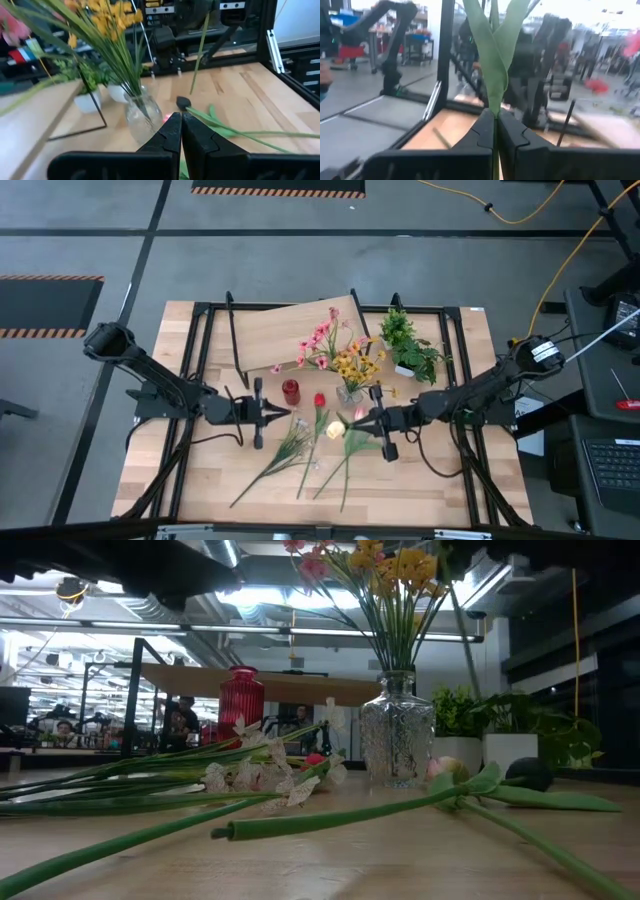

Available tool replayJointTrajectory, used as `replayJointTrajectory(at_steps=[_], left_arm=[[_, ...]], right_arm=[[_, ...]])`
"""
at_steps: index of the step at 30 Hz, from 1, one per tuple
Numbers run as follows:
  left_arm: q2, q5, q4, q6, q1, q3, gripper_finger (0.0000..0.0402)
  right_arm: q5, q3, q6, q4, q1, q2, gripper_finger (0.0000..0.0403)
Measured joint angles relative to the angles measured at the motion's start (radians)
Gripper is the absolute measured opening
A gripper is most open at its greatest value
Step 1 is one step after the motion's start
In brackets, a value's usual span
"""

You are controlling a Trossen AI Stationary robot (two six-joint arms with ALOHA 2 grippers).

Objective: Pick and place flowers into a vace then onto a shelf
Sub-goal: Put the light yellow flower into the transparent flower vase

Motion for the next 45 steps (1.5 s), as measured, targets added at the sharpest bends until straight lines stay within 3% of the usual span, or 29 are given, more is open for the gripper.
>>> replayJointTrajectory(at_steps=[14, 20, 35, 41, 45], left_arm=[[0.000, 0.029, 0.081, 0.238, 0.003, 0.000, 0.0008], [0.000, 0.028, 0.081, 0.316, 0.003, 0.000, 0.0008], [0.000, 0.028, 0.080, 0.316, 0.003, 0.000, 0.0008], [0.000, 0.027, 0.080, 0.316, 0.003, 0.000, 0.0008], [0.000, 0.027, 0.080, 0.316, 0.003, 0.000, 0.0008]], right_arm=[[-0.003, 0.115, -0.273, 0.020, -0.049, 0.000, 0.0003], [-0.070, 0.112, -0.292, 0.058, -0.115, 0.024, 0.0002], [-0.070, 0.112, -0.285, 0.127, -0.210, 0.110, 0.0001], [0.039, 0.111, -0.268, 0.127, -0.211, 0.110, 0.0001], [0.057, 0.111, -0.245, 0.090, -0.211, 0.110, 0.0001]])
